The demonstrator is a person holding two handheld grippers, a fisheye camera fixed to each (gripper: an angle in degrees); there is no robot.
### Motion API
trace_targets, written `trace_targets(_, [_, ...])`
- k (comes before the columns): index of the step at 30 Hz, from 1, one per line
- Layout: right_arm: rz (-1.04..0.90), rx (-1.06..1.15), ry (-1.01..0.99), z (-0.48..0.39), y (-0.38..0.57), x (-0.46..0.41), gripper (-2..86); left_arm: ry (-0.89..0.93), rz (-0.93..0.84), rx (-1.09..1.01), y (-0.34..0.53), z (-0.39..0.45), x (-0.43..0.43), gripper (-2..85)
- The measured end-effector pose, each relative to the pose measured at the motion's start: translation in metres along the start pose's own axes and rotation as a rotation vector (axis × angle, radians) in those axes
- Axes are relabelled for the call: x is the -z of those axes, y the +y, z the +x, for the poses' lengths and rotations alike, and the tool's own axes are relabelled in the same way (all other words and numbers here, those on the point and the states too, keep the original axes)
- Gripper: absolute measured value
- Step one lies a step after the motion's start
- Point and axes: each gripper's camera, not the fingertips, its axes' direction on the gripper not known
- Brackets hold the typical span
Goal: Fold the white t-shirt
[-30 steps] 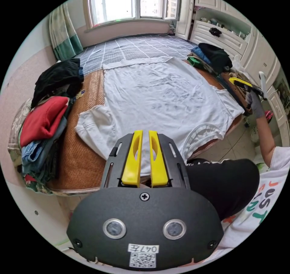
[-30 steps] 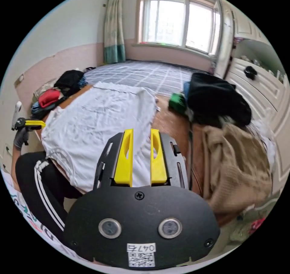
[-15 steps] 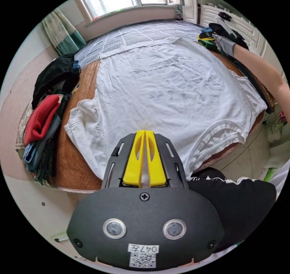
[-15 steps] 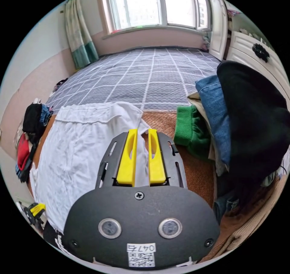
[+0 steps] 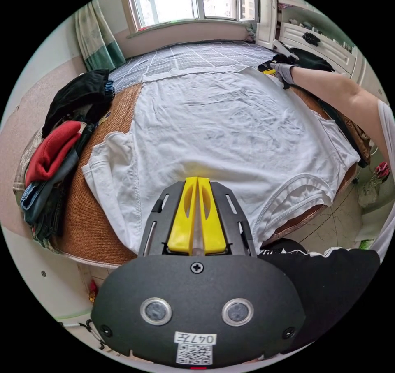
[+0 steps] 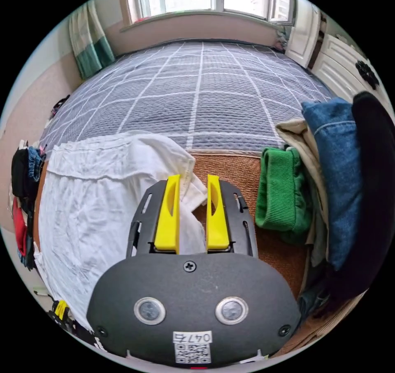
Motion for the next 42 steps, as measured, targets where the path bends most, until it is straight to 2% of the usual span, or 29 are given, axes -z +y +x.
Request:
trace_targets(2, [-0.039,0.113,-0.064,-0.025,-0.007,0.001,1.0,0.000,0.005,0.000,0.003,0.004,0.006,-1.0])
trace_targets(4, [-0.079,0.195,-0.045,-0.044,-0.014,0.011,0.5,0.001,0.009,0.001,0.006,0.005,0.011,-1.0])
trace_targets(6, [-0.083,0.266,0.030,-0.058,-0.022,0.031,0.4,-0.001,0.009,0.001,0.007,0.008,0.015,-1.0])
trace_targets(8, [0.037,0.304,0.218,-0.068,-0.028,0.073,1.3,-0.013,0.008,-0.006,0.009,0.012,0.021,-1.0])
trace_targets(10, [0.110,0.266,0.312,-0.065,-0.031,0.095,4.1,-0.018,0.006,-0.011,0.010,0.014,0.026,-1.0])
trace_targets(13, [0.040,0.091,0.430,-0.041,-0.035,0.093,13.9,-0.016,0.010,-0.009,0.017,0.012,0.034,-1.0])
trace_targets(15, [0.027,0.022,0.402,-0.027,-0.022,0.090,13.1,-0.010,0.015,-0.005,0.022,0.009,0.039,-1.0])
trace_targets(17, [0.148,-0.002,0.274,-0.017,0.015,0.100,8.5,-0.006,0.017,-0.003,0.028,0.004,0.045,-1.0])
trace_targets(21, [0.137,0.058,0.081,-0.012,0.062,0.097,4.2,-0.013,0.019,-0.007,0.039,-0.002,0.056,-1.0])
trace_targets(24, [0.049,0.124,-0.216,-0.012,0.114,0.097,0.5,-0.011,0.022,-0.005,0.051,-0.012,0.064,-1.0])
trace_targets(26, [0.081,0.174,-0.490,-0.025,0.184,0.112,-0.8,-0.007,0.023,0.000,0.061,-0.023,0.072,-1.0])
trace_targets(29, [0.100,0.317,-0.749,-0.065,0.279,0.131,-1.2,-0.008,0.026,0.003,0.077,-0.039,0.082,-1.0])
trace_targets(32, [0.128,0.375,-0.810,-0.097,0.364,0.134,-1.2,-0.007,0.036,0.006,0.096,-0.057,0.093,-1.0])
trace_targets(36, [0.130,0.315,-0.833,-0.105,0.424,0.110,-1.2,0.002,0.121,0.074,0.132,-0.097,0.130,-1.0])
trace_targets(38, [0.124,0.243,-0.785,-0.095,0.444,0.088,-1.2,-0.042,0.368,0.245,0.188,-0.147,0.197,-1.0])
trace_targets(40, [0.101,0.175,-0.857,-0.080,0.448,0.072,-1.2,-0.097,0.485,0.391,0.234,-0.191,0.230,-1.0])
trace_targets(42, [0.108,0.142,-0.910,-0.068,0.450,0.064,-1.3,-0.137,0.498,0.518,0.268,-0.241,0.239,-1.0])
